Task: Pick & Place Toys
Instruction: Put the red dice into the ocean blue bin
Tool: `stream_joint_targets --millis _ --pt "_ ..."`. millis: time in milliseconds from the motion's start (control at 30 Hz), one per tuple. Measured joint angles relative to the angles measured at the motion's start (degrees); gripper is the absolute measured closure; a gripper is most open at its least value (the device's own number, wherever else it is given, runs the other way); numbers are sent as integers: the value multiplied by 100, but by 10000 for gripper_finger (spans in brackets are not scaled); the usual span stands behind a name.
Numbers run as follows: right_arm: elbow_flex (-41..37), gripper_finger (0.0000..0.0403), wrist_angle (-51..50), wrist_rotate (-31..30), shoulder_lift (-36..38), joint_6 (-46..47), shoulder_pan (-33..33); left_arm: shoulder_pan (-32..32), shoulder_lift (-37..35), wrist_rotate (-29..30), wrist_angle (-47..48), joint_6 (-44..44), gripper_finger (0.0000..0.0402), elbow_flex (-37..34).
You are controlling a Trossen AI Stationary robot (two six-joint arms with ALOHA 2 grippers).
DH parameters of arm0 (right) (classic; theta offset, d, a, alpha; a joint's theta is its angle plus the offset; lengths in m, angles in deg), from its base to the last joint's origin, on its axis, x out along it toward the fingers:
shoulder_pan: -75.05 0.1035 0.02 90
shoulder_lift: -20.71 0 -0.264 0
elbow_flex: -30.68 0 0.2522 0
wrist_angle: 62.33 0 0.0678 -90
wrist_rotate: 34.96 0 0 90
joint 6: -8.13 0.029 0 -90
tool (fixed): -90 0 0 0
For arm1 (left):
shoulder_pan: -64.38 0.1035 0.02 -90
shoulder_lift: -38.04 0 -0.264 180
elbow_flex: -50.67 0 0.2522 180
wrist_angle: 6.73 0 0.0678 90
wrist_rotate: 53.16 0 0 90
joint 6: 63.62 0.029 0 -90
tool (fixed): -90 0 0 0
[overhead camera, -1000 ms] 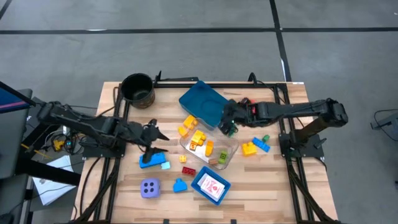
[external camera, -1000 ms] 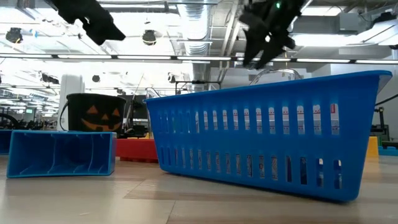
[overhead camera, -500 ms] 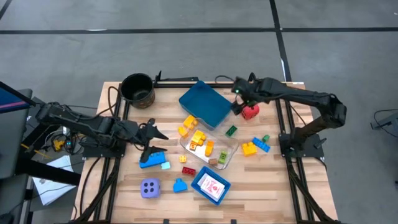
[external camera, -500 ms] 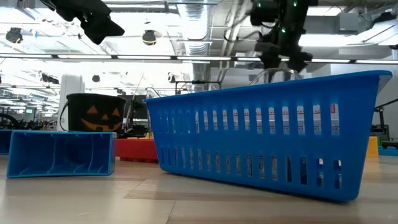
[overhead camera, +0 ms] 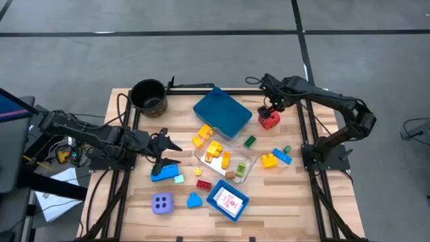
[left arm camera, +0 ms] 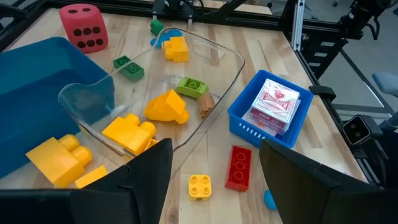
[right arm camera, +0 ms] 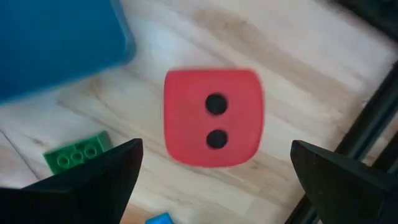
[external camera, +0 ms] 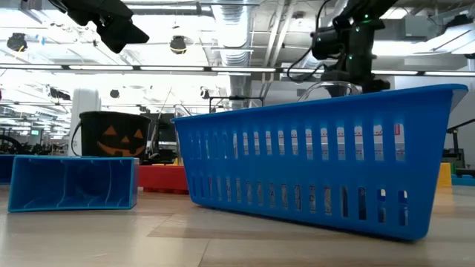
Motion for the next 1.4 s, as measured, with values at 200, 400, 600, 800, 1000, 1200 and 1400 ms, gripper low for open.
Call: stream_joint_targets --millis 200,400,600,800,1000,1200,1400 --pt "-521 3 388 72 0 -55 -2 0 0 -1 2 0 165 0" --pt "-842 3 810 234 0 -199 2 0 0 -2 -50 -1 165 2" --pt "-896 3 903 215 0 -211 -56 0 2 -2 -91 -1 165 4" --pt "-901 3 1011 197 0 -285 -245 0 2 -2 -91 -1 165 4" --pt "-1161 3 1326 372 5 -347 -428 -1 2 -15 -86 -38 165 4" --pt "-1355 3 1604 517 22 -446 -483 0 2 -13 -85 -38 165 4" --pt "-1379 3 1777 706 9 -510 -483 -1 2 -11 -90 -40 165 4"
